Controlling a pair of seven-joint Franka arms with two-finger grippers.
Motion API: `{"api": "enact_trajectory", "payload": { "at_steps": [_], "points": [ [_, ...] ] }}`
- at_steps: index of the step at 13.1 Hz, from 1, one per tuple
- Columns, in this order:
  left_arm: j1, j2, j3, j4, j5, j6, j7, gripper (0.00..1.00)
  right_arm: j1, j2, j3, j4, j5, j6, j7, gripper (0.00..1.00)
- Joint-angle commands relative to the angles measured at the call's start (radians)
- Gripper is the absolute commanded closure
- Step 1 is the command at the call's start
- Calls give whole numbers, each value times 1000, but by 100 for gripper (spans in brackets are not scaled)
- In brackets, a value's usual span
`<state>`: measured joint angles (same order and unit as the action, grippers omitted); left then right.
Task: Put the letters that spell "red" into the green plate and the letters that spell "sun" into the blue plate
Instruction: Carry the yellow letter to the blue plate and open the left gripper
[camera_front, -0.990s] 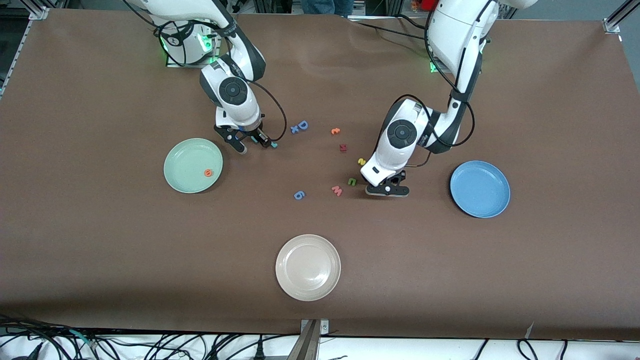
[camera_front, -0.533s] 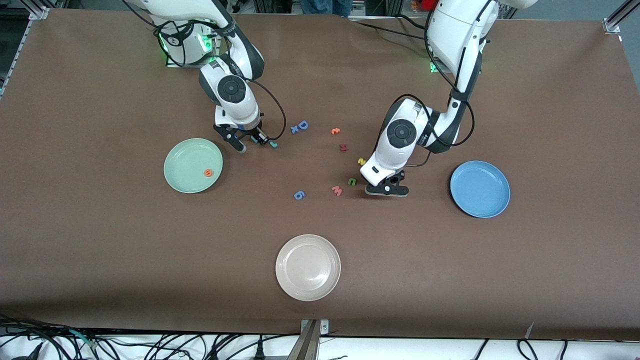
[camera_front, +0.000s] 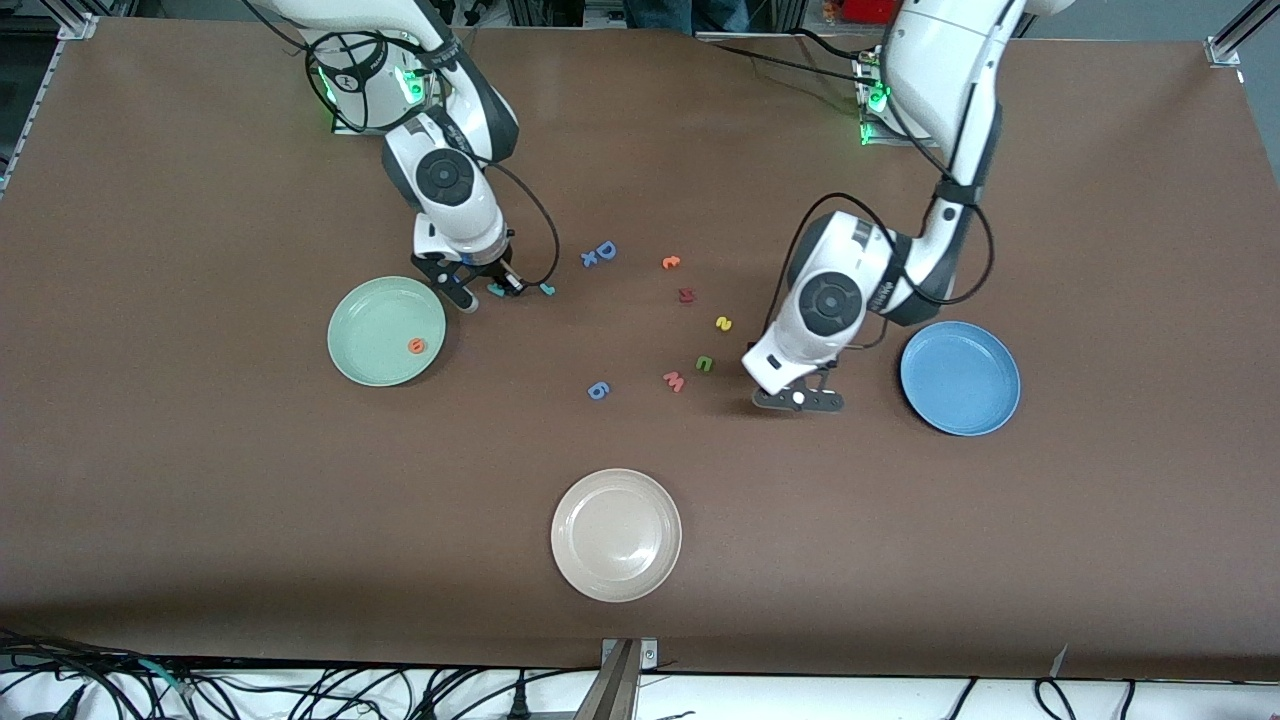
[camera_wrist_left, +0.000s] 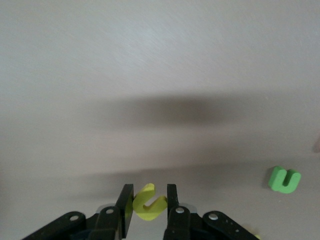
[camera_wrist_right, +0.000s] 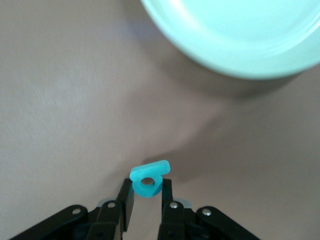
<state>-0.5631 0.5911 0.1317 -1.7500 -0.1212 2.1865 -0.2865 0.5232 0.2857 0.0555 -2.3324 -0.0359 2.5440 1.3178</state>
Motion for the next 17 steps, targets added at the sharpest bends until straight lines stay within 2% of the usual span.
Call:
{"api": "enact_trajectory", "payload": {
  "at_steps": [1, 4, 8, 9, 10, 11, 12, 14, 15, 16, 17],
  "points": [
    [81, -19, -6, 36, 0, -85, 126, 76, -6, -75, -67, 13, -4, -132, -136, 85],
    [204, -40, -6, 37, 0, -135, 333, 76, -6, -77, -169, 11, -4, -180, -302, 85],
    [339, -57, -6, 37, 0, -171, 550, 76, -17, -40, -253, 15, -6, -150, -442, 84],
    [359, -57, -4, 35, 0, -171, 584, 76, -17, -30, -272, 13, -7, -139, -469, 75],
    [377, -56, -4, 33, 0, -172, 613, 76, -17, -28, -272, 13, -4, -140, -468, 31],
    [403, -51, -4, 30, 2, -172, 639, 76, -15, -30, -272, 13, -4, -145, -462, 9],
    [428, -47, -4, 30, 9, -171, 667, 76, -14, -34, -269, 12, -4, -146, -457, 3],
    [454, -45, -6, 29, 52, -171, 697, 76, -8, -40, -244, 13, -2, -146, -398, 2],
    [460, -39, -6, 27, 54, -171, 699, 69, -8, -43, -209, 13, 1, -145, -346, 3],
    [462, -37, -6, 29, 54, -169, 701, 18, -8, -43, -157, 15, 1, -142, -257, 5],
    [462, -37, -4, 29, 54, -169, 701, 0, -6, -40, -99, 18, 1, -131, -159, 8]
  ]
}}
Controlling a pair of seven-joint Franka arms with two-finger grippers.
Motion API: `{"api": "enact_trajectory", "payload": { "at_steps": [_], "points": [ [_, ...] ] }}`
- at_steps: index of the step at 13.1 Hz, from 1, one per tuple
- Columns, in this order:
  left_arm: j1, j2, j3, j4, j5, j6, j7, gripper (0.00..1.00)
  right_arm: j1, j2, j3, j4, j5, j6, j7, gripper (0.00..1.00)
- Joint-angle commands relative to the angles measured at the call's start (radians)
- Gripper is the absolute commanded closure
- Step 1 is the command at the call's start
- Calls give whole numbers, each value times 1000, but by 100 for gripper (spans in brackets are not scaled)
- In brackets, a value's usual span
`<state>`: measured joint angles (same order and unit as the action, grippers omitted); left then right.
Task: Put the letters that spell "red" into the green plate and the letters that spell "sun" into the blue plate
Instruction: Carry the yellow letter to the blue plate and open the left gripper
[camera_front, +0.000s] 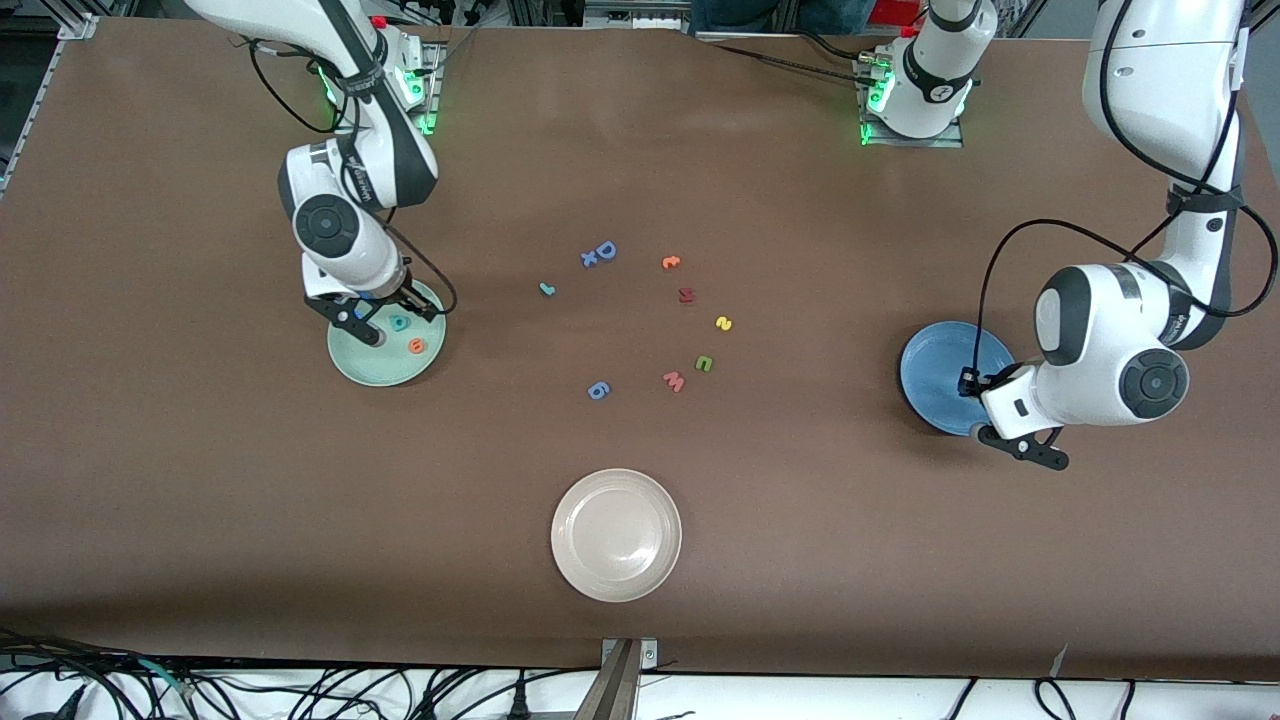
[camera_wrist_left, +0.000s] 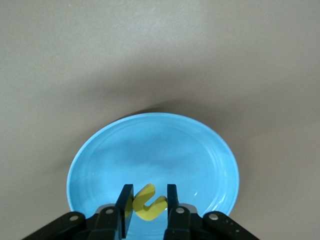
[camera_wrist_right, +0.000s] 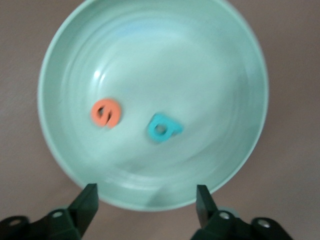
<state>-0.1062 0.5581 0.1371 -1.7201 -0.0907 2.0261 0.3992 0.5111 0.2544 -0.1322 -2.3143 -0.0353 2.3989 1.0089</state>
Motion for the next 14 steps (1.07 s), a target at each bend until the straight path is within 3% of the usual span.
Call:
{"api": "enact_trajectory", "payload": {
  "at_steps": [1, 6, 8, 14],
  "points": [
    [7, -12, -11, -3, 23, -10, 15, 0, 6, -3, 124, 6, 0, 35, 225, 9],
    [-24, -56, -30, -7, 6, -17, -57, 0, 50, 78, 221, 7, 0, 262, 491, 12],
    [-29, -76, -92, -15, 5, -15, -149, 0, 101, 124, 221, 13, 0, 327, 546, 13],
    [-30, -155, -338, -102, 20, 15, -537, 0, 119, 155, 220, 21, -3, 355, 559, 37]
  ]
}}
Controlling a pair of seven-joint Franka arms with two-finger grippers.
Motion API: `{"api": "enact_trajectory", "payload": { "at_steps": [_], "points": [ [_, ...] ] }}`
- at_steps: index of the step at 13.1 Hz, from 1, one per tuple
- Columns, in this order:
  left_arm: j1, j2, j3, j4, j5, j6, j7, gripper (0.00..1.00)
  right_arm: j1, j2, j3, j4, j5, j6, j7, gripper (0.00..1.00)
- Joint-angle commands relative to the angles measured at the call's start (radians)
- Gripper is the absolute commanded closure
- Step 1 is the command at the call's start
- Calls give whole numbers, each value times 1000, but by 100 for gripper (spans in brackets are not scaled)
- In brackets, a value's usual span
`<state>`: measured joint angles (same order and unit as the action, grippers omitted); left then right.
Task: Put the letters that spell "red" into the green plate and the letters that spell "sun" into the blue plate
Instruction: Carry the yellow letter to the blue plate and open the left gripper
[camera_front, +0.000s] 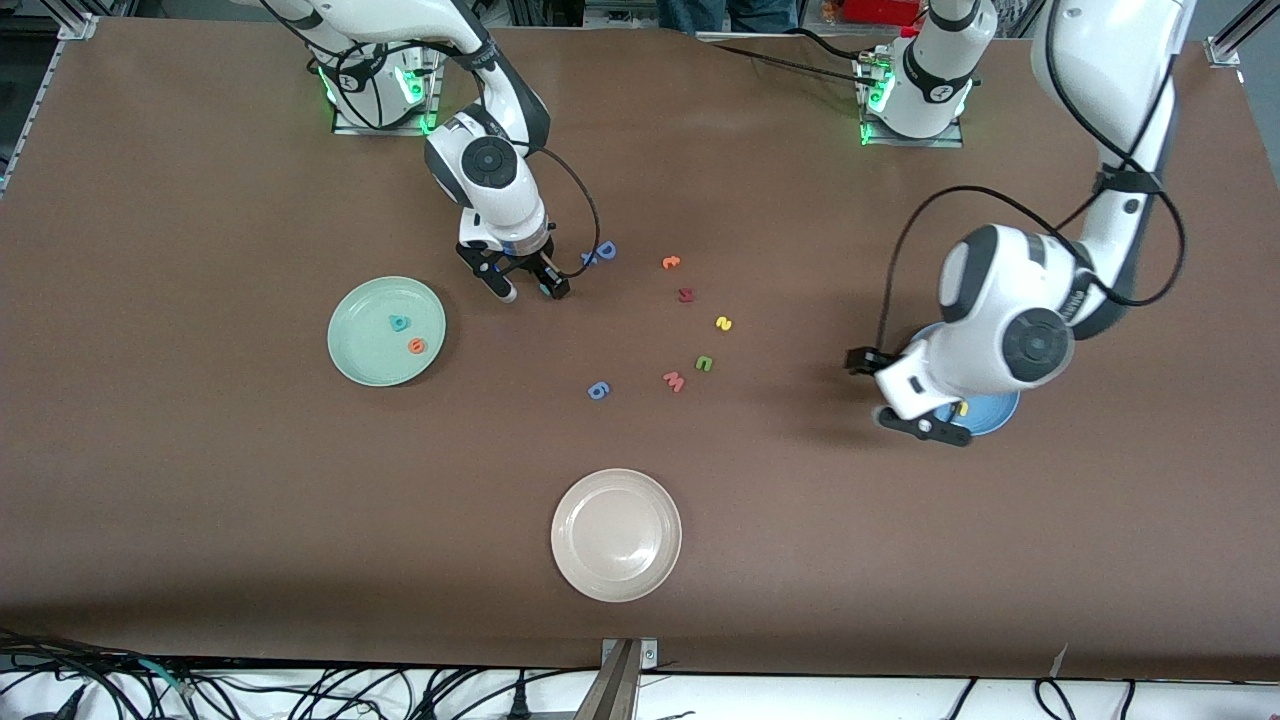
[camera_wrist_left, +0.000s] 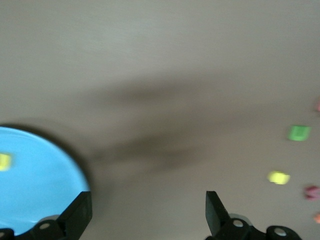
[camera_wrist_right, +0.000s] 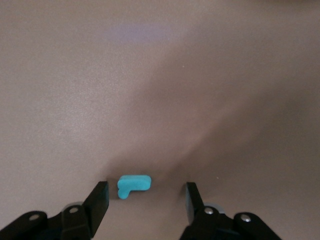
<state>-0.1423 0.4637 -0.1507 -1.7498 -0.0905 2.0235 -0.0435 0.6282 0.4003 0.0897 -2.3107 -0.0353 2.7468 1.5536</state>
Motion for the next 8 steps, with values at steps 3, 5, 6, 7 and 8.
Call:
{"api": "enact_trajectory", "payload": {
  "at_steps": [3, 5, 6, 7, 8],
  "points": [
    [4, -108, -139, -227, 20, 214, -246, 0, 2, 40, -4, 51, -3, 5, 14, 40],
    [-20, -117, -170, -305, 34, 321, -338, 0, 4, 45, -4, 53, -3, 5, 14, 49],
    [-51, -115, -170, -332, 75, 363, -408, 0, 4, 46, -2, 53, -3, 4, 14, 58],
    [-75, -108, -171, -353, 124, 410, -494, 0, 4, 49, -4, 53, -3, 4, 14, 68],
    [-100, -99, -171, -361, 165, 432, -559, 0, 1, 49, -4, 54, -3, 4, 13, 77]
  ]
}}
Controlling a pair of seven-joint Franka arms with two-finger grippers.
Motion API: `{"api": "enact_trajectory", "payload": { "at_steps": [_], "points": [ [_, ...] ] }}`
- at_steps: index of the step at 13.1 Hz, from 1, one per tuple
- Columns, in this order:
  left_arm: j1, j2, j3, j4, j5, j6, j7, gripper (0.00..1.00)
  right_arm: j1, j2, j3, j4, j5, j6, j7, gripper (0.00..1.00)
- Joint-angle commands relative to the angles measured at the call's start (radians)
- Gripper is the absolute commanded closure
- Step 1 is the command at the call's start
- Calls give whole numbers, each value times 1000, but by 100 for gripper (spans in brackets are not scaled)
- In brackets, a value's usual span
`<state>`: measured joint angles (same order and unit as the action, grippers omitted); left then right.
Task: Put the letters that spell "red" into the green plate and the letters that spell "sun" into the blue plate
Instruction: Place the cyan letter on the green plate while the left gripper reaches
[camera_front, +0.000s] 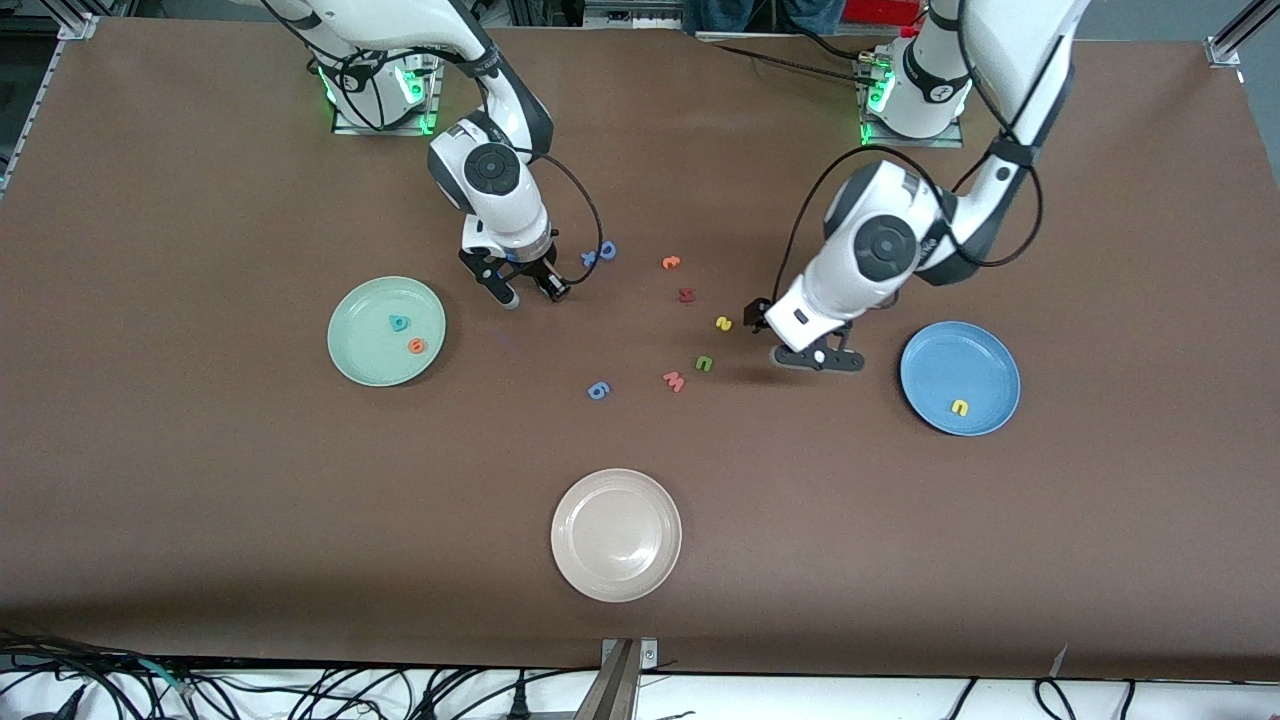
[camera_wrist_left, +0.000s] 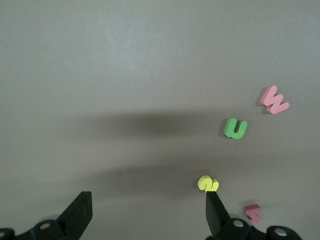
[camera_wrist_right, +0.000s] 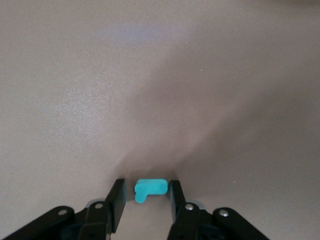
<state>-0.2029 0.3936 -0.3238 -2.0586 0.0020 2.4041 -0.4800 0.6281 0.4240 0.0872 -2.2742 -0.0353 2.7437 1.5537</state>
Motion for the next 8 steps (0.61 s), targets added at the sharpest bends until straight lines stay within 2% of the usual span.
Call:
{"api": "enact_trajectory", "payload": {
  "at_steps": [1, 4, 6, 8],
  "points": [
    [-67, -12, 2, -55, 104, 65, -182, 0, 1, 22, -1, 18, -5, 4, 9, 82],
    [-110, 43, 2, -46, 197, 121, -331, 0, -2, -16, -27, 19, -9, -27, -16, 87],
    [-121, 88, 2, -29, 254, 145, -391, 0, -2, -65, -70, 38, -12, -155, -116, 87],
    [-131, 126, 3, 0, 277, 147, -408, 0, -4, -117, -148, 80, -12, -342, -286, 87]
  ]
}}
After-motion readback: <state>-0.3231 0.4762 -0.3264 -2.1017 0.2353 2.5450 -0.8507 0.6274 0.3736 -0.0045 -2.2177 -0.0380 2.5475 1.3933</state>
